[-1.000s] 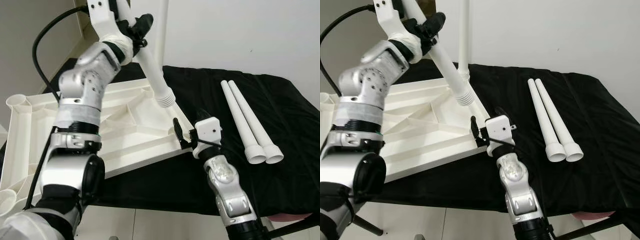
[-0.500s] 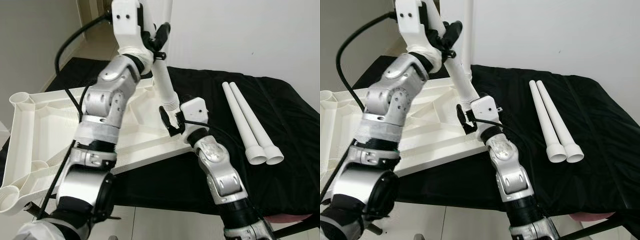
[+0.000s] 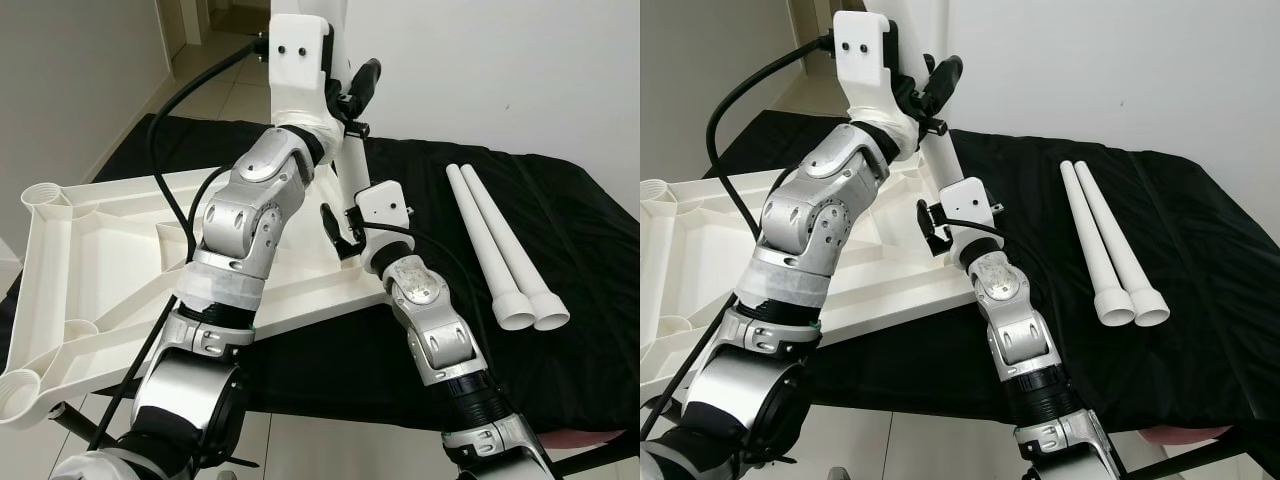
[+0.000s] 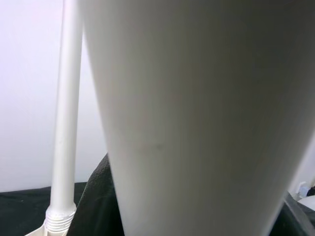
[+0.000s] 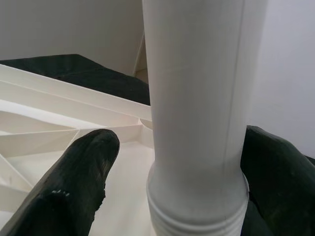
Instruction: Building children table
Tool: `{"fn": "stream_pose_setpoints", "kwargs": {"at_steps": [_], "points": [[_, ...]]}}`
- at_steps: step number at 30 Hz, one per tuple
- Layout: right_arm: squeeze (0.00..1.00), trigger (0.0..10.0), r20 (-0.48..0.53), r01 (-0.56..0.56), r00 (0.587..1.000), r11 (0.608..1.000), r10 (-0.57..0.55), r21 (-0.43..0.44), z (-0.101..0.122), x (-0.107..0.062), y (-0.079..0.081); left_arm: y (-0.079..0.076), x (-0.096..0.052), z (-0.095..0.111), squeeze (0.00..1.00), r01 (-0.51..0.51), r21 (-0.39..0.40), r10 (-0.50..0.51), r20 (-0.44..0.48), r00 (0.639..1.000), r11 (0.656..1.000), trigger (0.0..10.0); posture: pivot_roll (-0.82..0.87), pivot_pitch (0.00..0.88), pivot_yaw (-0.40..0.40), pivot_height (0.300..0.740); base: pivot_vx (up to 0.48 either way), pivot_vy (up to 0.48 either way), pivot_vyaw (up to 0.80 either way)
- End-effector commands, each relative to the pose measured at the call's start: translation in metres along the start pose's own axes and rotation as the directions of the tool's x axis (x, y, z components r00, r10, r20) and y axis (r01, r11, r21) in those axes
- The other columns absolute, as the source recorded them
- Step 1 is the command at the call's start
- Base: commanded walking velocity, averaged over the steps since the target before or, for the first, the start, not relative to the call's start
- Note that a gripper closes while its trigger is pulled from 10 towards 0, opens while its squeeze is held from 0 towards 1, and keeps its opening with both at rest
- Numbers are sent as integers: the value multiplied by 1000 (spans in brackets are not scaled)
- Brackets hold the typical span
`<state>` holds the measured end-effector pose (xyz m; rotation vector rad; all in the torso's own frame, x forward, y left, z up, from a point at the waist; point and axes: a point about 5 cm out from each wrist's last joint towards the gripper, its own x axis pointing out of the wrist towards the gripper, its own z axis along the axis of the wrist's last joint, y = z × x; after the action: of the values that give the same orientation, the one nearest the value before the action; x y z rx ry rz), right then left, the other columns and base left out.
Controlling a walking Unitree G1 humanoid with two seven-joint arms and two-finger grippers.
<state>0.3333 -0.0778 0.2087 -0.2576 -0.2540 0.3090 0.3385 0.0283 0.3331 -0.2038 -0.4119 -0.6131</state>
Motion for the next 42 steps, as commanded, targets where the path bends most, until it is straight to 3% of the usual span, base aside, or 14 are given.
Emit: {"fn": "stream_pose_setpoints", "kwargs": {"at_steps": [1, 17, 18, 20, 22, 23, 37, 38, 42], "points": [[0, 10000, 1, 28, 1000, 999, -28, -16, 2, 6, -5, -12, 1, 2, 0, 35, 5, -35, 13, 999, 999, 10000, -14, 0, -57, 740, 0, 0, 0], [0, 10000, 62, 49, 997, 992, -42, -115, 14, 17, -9, -28, 0, 2, 0, 64, -26, -64, 13, 998, 998, 10000, -15, 0, -56, 740, 0, 0, 0], [0, 8039, 65, 47, 997, 992, -40, -120, 14, 18, -9, -29, 0, 2, 0, 66, -26, -66, 14, 998, 997, 10000, -16, 0, -55, 740, 0, 0, 0], [0, 8039, 67, 46, 997, 991, -38, -122, 14, 18, -9, -30, 0, 2, 0, 68, -27, -67, 14, 998, 997, 10000, -15, 0, -56, 740, 0, 0, 0], [0, 314, 70, 35, 997, 990, -26, -134, 14, 19, -8, -31, 0, 2, 0, 71, -29, -70, 14, 997, 997, 10000, -15, 0, -56, 740, 0, 0, 0], [0, 0, 69, 26, 997, 990, -17, -140, 14, 19, -7, -32, 0, 2, 0, 72, -30, -71, 14, 997, 997, 10000, -14, 0, -56, 740, 0, 0, 0], [0, 0, 23, 1, 1000, 989, 3, -150, 7, 15, -2, -38, -1, -1, 0, 104, -20, -104, -7, 995, 994, 10000, -14, 0, -53, 740, 0, 0, 0], [0, 10000, 20, 22, 1000, 990, -20, -142, 6, 16, -4, -39, -1, 0, 1000, 113, -49, -113, 5, 994, 992, 10000, -15, 0, -53, 740, 0, 0, 0], [0, 10000, 7, 89, 996, 992, -89, -94, 6, 18, -10, -40, -2, 2, 1000, 133, -96, -130, 32, 991, 986, 10000, -14, 0, -53, 740, 0, 0, 0]]}}
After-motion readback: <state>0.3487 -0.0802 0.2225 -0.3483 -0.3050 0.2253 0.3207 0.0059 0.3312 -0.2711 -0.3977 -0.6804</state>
